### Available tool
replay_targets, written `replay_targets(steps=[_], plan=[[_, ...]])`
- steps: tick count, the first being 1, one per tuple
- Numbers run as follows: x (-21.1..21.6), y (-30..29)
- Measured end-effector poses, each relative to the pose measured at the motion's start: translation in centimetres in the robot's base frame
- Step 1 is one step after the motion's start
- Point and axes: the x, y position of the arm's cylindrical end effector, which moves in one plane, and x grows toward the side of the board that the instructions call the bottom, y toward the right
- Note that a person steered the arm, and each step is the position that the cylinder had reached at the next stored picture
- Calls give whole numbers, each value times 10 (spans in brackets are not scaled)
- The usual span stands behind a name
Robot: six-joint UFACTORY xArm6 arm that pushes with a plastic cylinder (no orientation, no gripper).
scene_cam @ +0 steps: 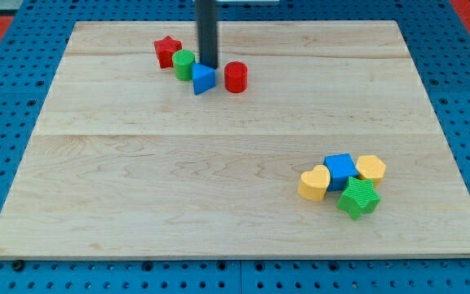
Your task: Place the blue triangle top to the blue cube
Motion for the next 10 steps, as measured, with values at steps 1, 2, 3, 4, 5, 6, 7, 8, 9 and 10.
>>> replay_targets(steps=[1, 2, 3, 4, 5, 6, 7, 8, 9, 10], plan=[[8, -32], [36, -32], [49, 4], [27, -25], [10, 6], [20, 64], [76, 90], [115, 90], [105, 48], [145, 54]])
